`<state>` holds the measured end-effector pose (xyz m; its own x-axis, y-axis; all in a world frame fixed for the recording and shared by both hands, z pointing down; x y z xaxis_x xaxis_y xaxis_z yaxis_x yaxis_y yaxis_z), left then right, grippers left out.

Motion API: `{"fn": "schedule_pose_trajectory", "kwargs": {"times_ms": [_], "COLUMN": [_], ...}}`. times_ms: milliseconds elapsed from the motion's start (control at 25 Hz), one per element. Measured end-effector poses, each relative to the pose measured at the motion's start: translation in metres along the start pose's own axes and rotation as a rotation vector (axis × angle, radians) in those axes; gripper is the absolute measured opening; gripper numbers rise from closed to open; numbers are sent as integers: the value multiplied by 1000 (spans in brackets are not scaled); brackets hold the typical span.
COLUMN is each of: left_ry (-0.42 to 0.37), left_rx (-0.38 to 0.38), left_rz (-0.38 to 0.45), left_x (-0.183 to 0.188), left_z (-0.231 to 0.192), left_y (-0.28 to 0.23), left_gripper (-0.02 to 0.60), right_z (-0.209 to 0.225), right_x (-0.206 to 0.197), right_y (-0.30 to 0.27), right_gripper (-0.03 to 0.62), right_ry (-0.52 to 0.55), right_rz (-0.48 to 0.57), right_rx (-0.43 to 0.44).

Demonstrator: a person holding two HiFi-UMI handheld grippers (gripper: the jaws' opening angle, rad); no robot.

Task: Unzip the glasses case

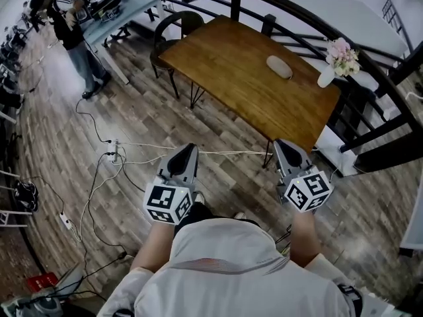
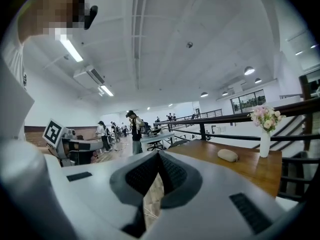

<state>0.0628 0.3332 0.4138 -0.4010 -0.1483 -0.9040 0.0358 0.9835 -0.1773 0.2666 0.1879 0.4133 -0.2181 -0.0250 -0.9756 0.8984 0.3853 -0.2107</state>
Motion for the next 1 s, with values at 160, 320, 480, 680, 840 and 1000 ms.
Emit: {"fn": "schedule_pose_trajectory", "kwargs": {"times_ms": [160,320,480,680,840,1000], "left_ry": [21,26,31,42,24,27], "left_rx": [-15,-47,-65,-76,-95,-87], "left_rz": [-10,-40,-35,-22,-26,-33], "left_x": [16,24,38,53,65,77], "left_z": [-47,-88,-115,-132,-138,-147], "left_y": [-7,-15,-22,-43,-71,-106], "left_gripper": [29,29,29,29,29,29], "right_z": [-16,-31,-37,-15,8,37], "right_x": [5,14,17,31,34,36], "right_y": [-44,-76,-93,-107,-134,-171], "right_gripper": [51,51,51,51,51,51], "right_ry": [7,20,39,36,24,4], "right_rz": [-49,-58,-78,-64,-48,-33], "right_rx": [-28,-68,-107,-168,-191,-180]}}
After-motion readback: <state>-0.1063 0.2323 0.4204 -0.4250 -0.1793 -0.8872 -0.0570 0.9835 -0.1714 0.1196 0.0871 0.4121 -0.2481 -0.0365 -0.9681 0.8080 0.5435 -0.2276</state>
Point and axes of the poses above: the fingertips, and each gripper's own axes: y backward along the fingers, z to its right, x out of its top, the point moved 3 cm from there along y, backward along the fingers, and after that the axes turned 13 degrees about y, right-handed, at the moved point
